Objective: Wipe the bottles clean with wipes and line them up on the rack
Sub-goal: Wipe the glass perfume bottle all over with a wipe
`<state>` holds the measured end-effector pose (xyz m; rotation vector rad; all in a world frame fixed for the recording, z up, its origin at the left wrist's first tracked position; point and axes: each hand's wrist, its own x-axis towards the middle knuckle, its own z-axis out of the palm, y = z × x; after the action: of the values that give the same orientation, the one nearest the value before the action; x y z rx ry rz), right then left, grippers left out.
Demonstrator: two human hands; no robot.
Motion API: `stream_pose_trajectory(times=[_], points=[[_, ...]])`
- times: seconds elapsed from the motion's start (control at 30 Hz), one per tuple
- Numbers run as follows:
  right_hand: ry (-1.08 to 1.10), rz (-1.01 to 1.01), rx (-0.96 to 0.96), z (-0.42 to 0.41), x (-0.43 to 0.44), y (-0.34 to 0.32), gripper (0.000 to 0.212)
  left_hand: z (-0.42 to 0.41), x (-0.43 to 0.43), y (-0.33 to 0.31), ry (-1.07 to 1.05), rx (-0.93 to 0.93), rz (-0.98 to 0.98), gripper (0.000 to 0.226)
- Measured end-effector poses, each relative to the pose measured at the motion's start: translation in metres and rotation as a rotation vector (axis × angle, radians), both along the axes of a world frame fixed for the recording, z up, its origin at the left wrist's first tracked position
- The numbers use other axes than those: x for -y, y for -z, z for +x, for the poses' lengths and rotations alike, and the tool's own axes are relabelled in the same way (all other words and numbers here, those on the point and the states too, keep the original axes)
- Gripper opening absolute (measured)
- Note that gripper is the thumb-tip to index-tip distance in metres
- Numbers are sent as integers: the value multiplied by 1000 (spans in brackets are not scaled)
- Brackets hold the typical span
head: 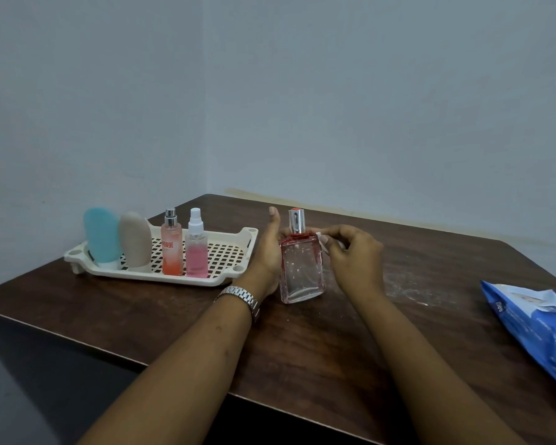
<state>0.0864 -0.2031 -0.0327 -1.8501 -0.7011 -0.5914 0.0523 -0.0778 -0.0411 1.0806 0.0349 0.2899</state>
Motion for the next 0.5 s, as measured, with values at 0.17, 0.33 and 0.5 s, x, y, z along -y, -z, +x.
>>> stream_pose_trajectory(times=[0.17,0.33,0.5], points=[[-31,-18,54,-5,-3,1,7,-1,1,-1,29,17,-7,86],[4,10,17,-5,-1,2,7,0,1,0,22,19,-15,85],[-40,22,-6,-4,-3,3,5,1,0,1,40,26,-1,90]])
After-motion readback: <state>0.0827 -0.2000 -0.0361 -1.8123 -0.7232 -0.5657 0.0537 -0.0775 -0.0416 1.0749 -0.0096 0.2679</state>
